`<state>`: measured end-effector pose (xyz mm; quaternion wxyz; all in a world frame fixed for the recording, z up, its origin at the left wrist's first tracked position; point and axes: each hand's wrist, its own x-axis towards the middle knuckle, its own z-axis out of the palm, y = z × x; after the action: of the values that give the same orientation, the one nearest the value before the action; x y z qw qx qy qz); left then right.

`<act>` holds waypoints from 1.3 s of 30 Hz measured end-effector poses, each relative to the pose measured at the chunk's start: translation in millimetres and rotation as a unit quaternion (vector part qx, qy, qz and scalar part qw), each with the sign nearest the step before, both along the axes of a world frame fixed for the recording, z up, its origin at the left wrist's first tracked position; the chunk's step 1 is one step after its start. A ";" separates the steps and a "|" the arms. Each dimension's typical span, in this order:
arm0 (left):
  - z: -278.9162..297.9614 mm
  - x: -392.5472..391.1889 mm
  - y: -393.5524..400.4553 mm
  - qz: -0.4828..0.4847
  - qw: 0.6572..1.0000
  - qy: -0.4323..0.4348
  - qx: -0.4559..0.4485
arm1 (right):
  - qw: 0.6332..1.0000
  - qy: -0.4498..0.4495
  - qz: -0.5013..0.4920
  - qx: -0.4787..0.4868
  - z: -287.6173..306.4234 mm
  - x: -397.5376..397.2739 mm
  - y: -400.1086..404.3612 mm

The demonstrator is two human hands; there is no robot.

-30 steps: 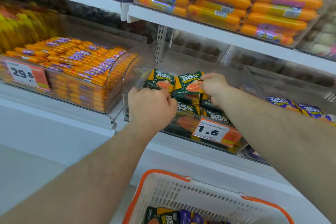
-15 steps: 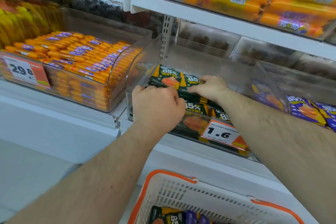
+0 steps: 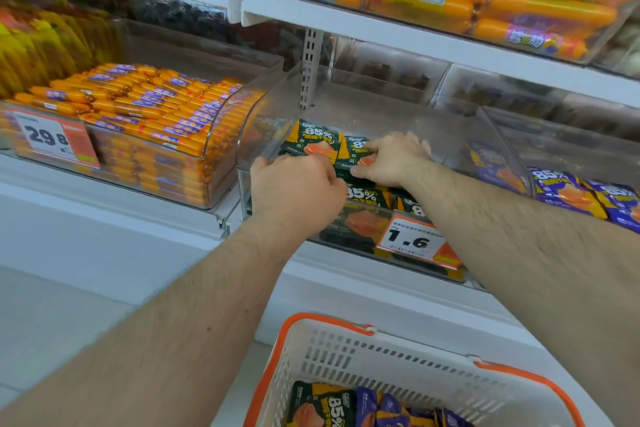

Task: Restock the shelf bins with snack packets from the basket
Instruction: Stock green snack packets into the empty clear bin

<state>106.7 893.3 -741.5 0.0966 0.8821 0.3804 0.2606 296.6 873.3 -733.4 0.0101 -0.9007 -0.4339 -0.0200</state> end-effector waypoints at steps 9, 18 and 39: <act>-13.2 -12.7 -55.9 -0.293 0.955 0.053 -0.021 | 0.920 -0.210 0.146 0.296 13.6 -65.2 -81.6; -63.6 -25.0 -93.8 -0.332 0.747 0.553 -0.160 | 0.933 0.122 0.058 0.335 -173.9 -108.2 -198.3; -75.4 -6.0 -96.2 -0.313 0.772 0.523 -0.182 | 0.898 0.410 -0.071 -0.145 -312.8 -171.4 -244.7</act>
<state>100.6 797.1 -816.9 0.1174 0.9185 0.1150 -0.3596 125.2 628.6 -1046.2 0.0545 -0.8490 -0.3247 0.4134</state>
